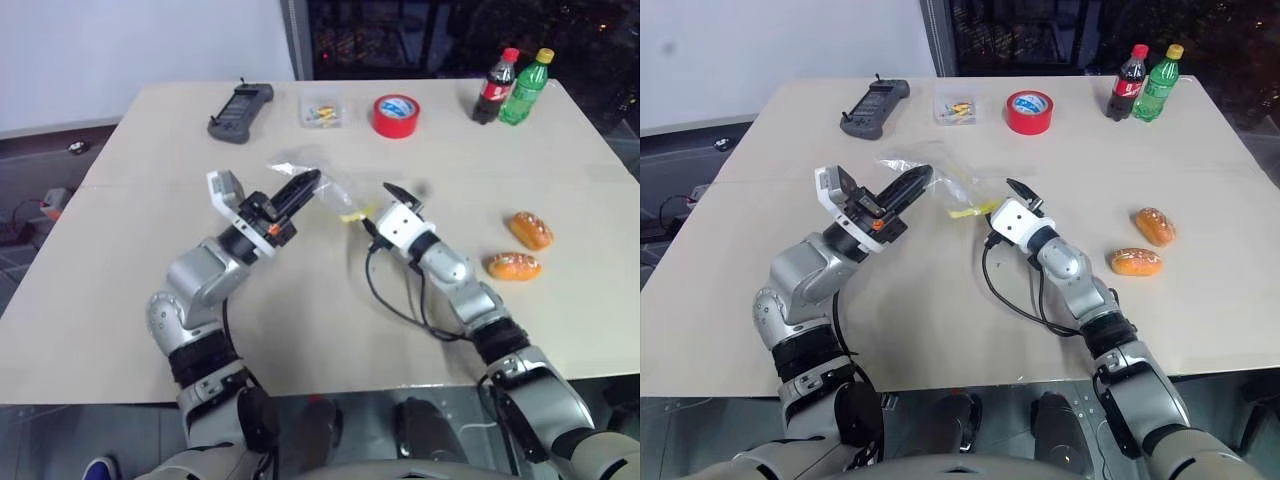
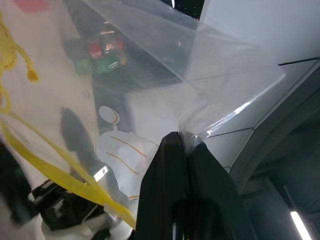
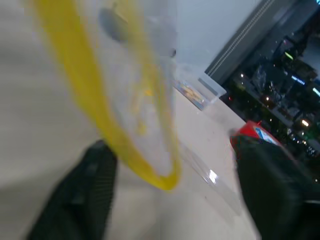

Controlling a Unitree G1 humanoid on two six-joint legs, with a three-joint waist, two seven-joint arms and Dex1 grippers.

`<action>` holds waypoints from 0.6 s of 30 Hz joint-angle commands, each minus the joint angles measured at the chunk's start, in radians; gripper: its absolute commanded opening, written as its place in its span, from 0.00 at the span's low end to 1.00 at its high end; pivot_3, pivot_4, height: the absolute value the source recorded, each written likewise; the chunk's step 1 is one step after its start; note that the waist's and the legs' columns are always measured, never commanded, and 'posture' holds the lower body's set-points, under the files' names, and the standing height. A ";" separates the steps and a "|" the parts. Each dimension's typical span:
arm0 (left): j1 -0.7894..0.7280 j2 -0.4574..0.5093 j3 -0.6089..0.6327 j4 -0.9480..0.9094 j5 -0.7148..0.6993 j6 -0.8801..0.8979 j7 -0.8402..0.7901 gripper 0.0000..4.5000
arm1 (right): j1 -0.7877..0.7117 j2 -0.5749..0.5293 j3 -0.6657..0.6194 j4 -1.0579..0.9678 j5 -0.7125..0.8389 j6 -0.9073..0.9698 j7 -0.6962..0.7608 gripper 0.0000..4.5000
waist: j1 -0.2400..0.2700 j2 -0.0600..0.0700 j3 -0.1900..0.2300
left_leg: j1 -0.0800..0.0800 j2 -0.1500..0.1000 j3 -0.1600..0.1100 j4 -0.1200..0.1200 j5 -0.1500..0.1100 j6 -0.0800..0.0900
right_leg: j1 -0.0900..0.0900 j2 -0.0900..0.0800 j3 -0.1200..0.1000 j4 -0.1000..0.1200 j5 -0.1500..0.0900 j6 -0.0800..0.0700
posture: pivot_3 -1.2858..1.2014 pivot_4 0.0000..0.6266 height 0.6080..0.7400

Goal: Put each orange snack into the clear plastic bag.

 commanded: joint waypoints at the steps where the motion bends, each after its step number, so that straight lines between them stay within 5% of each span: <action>1: 0.007 -0.004 -0.004 -0.054 -0.025 -0.021 -0.013 0.00 | -0.039 0.014 -0.024 -0.001 0.039 -0.062 0.007 0.46 | 0.000 0.000 0.000 | 0.000 0.000 0.000 0.000 0.000 0.000 | 0.000 0.000 0.000 0.000 0.000 0.000 | 0.52 0.24 1.00; 6: 0.020 -0.001 -0.009 -0.052 -0.025 -0.028 -0.008 0.00 | -0.041 0.011 -0.027 -0.015 0.057 -0.079 0.032 0.02 | 0.000 0.000 0.000 | 0.000 0.000 0.000 0.000 0.000 0.000 | 0.000 0.000 0.000 0.000 0.000 0.000 | 0.52 0.24 1.00; 12: 0.029 0.074 -0.009 0.042 -0.025 0.038 -0.060 0.00 | -0.036 -0.039 -0.032 -0.043 0.037 -0.086 0.050 0.02 | 0.000 0.000 0.000 | 0.000 0.000 0.000 0.000 0.000 0.000 | 0.000 0.001 0.000 0.000 0.000 0.000 | 0.52 0.24 1.00; 18: 0.027 0.304 -0.136 0.278 -0.025 0.249 -0.288 0.00 | -0.027 -0.148 -0.036 -0.101 -0.008 -0.091 0.067 0.02 | -0.007 0.000 0.000 | 0.000 0.000 0.000 0.000 0.000 0.000 | -0.003 0.002 0.001 0.002 0.000 0.000 | 0.52 0.24 1.00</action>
